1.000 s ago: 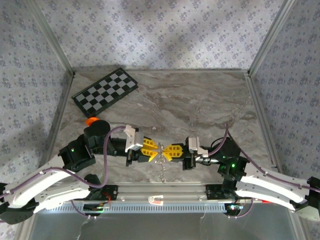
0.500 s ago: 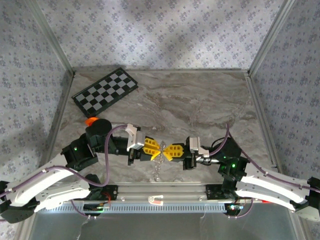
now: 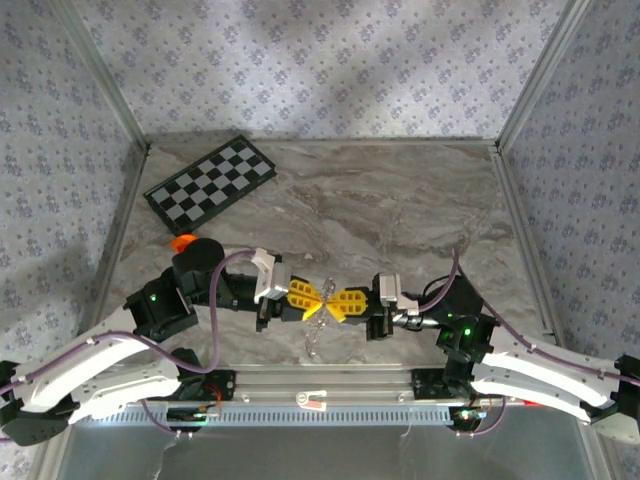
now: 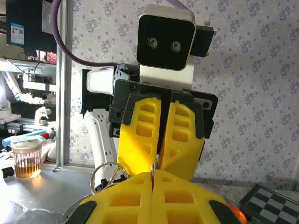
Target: Put the keys on the keyring
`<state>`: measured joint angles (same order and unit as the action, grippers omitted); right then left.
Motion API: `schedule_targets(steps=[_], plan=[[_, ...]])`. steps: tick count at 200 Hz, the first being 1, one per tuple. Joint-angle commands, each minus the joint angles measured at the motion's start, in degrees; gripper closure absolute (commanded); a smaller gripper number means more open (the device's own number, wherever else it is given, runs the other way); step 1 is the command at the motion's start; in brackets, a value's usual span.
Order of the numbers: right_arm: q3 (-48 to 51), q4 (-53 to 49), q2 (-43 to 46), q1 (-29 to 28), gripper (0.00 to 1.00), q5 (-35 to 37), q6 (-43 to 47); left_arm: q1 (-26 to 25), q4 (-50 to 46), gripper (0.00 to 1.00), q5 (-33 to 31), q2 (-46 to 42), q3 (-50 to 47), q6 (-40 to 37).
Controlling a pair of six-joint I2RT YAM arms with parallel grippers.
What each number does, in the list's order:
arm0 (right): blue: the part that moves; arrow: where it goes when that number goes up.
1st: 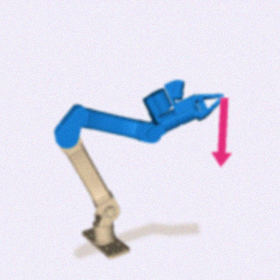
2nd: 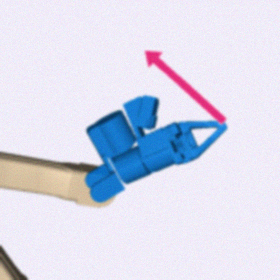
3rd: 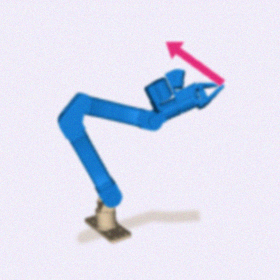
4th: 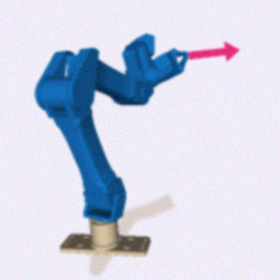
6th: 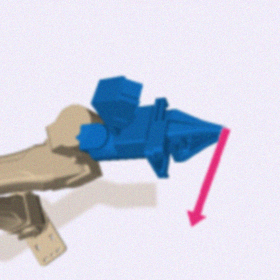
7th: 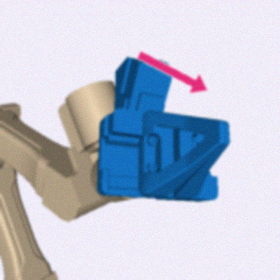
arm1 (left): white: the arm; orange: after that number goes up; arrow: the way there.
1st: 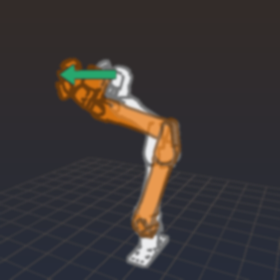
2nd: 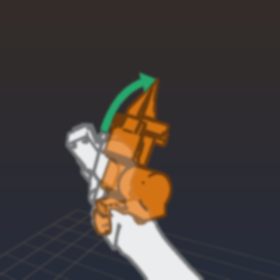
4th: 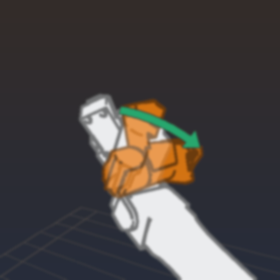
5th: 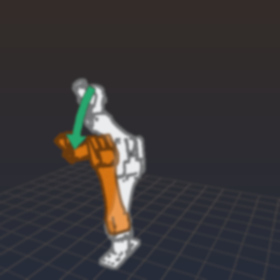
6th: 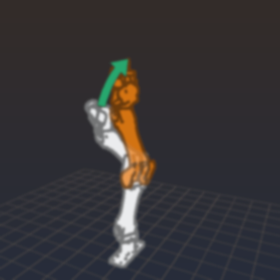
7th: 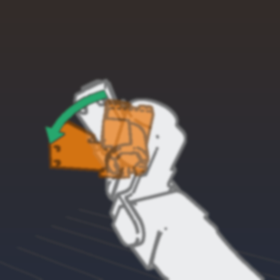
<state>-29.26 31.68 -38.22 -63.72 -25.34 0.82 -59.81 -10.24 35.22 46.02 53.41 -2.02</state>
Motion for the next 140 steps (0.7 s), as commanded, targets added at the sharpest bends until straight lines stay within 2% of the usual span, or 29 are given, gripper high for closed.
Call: schedule_targets(steps=[1, 70, 101, 118, 129, 140], plan=[[0.3, 2.8, 1.0, 0.2, 1.00, -0.5, -0.6, -0.4, 3.0, 0.90, 1.1, 0.0, 0.3, 0.6], [0.5, 2.7, 0.8, 0.2, 1.00, -0.2, -0.6, -0.3, 3.2, 1.00, 0.8, -0.1, -0.1, 0.7], [0.5, 1.5, 1.2, 0.2, 1.00, 1.1, -0.6, -0.4, 3.5, 1.00, 0.0, -0.1, -0.4, 0.5], [0.7, 0.1, 1.8, 0.2, 0.83, 2.5, -0.8, -0.4, 2.6, 1.00, -1.8, -0.2, -0.2, 0.0], [0.5, -1.6, 2.7, 0.2, 0.66, 3.9, -0.9, -0.4, 1.6, 1.00, -3.3, -0.4, -0.1, -0.5], [0.1, -4.5, 3.9, 0.3, 0.53, 4.9, -0.8, -0.4, 1.0, 1.00, -4.5, -0.7, -0.3, -0.9]])
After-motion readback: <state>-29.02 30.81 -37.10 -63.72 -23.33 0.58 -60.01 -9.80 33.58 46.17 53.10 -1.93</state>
